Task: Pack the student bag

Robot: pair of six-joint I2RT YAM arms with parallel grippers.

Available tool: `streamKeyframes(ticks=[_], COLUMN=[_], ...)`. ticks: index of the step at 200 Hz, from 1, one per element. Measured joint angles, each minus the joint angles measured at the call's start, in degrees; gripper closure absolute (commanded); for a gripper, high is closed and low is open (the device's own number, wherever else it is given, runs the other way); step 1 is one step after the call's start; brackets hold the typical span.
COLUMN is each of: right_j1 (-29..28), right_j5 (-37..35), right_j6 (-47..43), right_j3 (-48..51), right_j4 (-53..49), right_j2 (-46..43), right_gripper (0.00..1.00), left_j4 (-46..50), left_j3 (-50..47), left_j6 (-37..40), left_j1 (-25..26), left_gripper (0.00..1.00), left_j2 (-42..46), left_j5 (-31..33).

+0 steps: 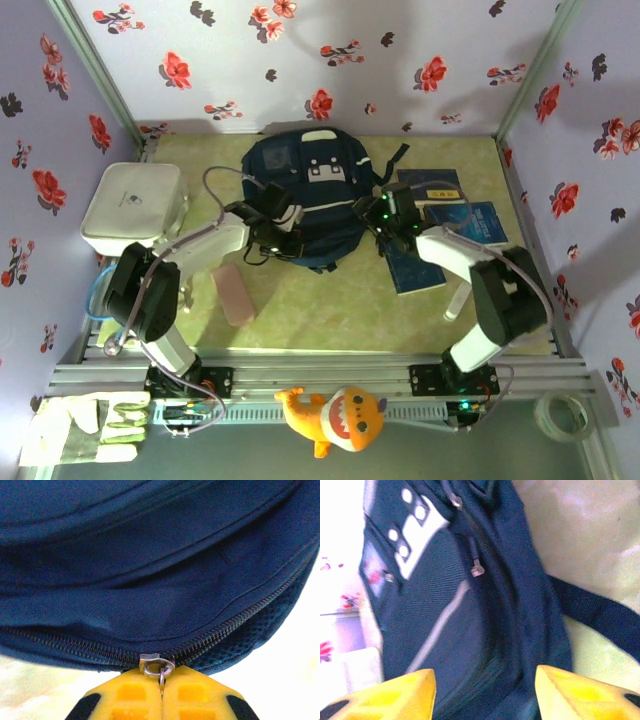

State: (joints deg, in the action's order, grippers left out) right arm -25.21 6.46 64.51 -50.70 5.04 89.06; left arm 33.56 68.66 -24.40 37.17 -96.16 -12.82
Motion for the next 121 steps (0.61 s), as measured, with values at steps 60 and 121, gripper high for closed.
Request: streamKeyframes(ticks=[60, 121], right_j1=[-3.8, -8.8], right_j5=[-2.3, -3.4], right_j6=[7.1, 12.0], right_j3=[7.2, 8.7], right_j4=[-6.7, -8.7], right_j2=[-14.4, -10.4], right_gripper=[0.27, 0.08], left_j4=[-0.5, -0.5], left_j3=[6.3, 8.0], left_j6=[-3.7, -4.7], left_j1=[4.5, 5.0], left_gripper=[1.0, 1.0], left_j2=[-7.9, -9.7], left_j5=[-2.3, -3.7])
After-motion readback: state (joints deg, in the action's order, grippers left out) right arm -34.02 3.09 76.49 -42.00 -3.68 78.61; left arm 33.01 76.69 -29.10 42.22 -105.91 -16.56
